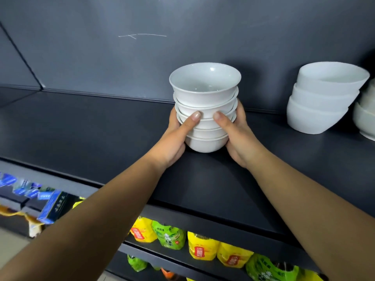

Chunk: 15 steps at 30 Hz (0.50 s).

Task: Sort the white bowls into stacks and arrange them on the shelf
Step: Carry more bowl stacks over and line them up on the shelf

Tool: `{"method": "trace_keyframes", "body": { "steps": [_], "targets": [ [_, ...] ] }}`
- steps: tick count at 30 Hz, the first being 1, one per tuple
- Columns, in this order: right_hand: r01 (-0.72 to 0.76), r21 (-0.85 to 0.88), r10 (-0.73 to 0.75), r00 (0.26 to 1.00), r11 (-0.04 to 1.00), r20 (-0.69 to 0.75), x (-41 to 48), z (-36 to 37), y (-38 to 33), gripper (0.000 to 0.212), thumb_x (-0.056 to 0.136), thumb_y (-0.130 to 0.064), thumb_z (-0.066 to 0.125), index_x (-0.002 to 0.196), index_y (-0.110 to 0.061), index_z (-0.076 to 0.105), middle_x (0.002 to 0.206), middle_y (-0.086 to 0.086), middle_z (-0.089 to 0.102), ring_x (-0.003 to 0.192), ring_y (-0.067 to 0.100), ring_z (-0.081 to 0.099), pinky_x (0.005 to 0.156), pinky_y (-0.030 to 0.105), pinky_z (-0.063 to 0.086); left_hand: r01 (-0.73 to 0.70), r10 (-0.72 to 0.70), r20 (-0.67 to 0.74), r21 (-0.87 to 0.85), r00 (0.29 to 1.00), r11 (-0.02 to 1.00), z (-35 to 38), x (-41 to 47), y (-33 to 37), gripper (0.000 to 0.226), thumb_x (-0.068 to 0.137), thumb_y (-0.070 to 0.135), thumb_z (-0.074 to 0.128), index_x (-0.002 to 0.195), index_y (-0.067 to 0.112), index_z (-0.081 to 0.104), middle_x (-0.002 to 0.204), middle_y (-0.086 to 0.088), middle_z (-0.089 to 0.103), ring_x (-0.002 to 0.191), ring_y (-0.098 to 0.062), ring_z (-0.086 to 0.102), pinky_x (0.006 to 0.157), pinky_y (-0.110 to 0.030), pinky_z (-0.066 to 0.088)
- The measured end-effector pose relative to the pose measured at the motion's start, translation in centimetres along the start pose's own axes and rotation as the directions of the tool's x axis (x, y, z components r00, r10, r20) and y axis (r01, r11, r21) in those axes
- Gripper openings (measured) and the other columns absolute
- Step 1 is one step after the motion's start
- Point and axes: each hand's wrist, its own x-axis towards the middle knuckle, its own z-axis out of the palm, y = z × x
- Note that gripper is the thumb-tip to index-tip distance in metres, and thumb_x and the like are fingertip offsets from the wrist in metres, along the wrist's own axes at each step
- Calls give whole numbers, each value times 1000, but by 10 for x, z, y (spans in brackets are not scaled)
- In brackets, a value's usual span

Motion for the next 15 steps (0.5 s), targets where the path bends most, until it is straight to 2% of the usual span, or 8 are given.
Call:
{"method": "trace_keyframes", "body": {
  "steps": [3, 5, 7, 9, 11, 15],
  "targets": [
    [2, 26, -3, 1000, 1000, 18, -11, 15, -3, 60, 72, -22, 64, 125, -31, 37, 119, -12, 58, 110, 2, 56, 89, 20, 47, -59, 57, -30, -46, 998, 997, -4, -20, 4, 88, 65, 53, 74, 136, 21, 32, 140, -7, 46, 128, -18, 46, 109, -39, 36],
    [-13, 47, 11, 999, 999, 45, -17, 24, -4, 62, 71, -23, 70, 124, -31, 39, 119, -11, 59, 110, 3, 57, 87, 20, 48, -68, 65, -50, -57, 997, 996, -7, -31, 7, 90, 67, 51, 74, 138, 15, 32, 139, -10, 47, 128, -22, 46, 109, -42, 36],
    [-14, 63, 10, 998, 998, 67, -21, 38, -6, 76, 61, -32, 83, 124, -30, 41, 118, -9, 60, 111, 6, 58, 87, 21, 49, -87, 82, -80, -62, 993, 994, -11, -44, 14, 93, 68, 50, 74, 140, 10, 30, 139, -13, 47, 129, -26, 45, 110, -47, 33],
    [-5, 92, -4, 994, 996, 105, -25, 71, -7, 85, 46, -45, 84, 120, -30, 43, 115, -10, 62, 109, 7, 59, 86, 20, 50, -123, 117, -126, -41, 985, 992, -30, -67, 27, 93, 69, 50, 73, 140, 8, 30, 139, -16, 46, 129, -29, 44, 110, -50, 31],
    [-3, 125, -17, 988, 992, 156, -27, 111, -6, 87, 42, -48, 85, 118, -30, 45, 113, -10, 64, 109, 8, 60, 87, 22, 50, -152, 148, -185, -8, 972, 988, -56, -94, 46, 90, 70, 50, 73, 138, 7, 32, 138, -17, 47, 128, -30, 44, 109, -49, 33],
    [-19, 187, -30, 966, 982, 258, -35, 207, 7, 71, 55, -31, 84, 115, -29, 46, 108, -11, 65, 106, 9, 60, 88, 24, 50, -187, 197, -285, 62, 938, 980, -119, -161, 86, 84, 68, 50, 74, 133, 10, 40, 132, -12, 54, 124, -27, 49, 104, -40, 40]
  ]
}}
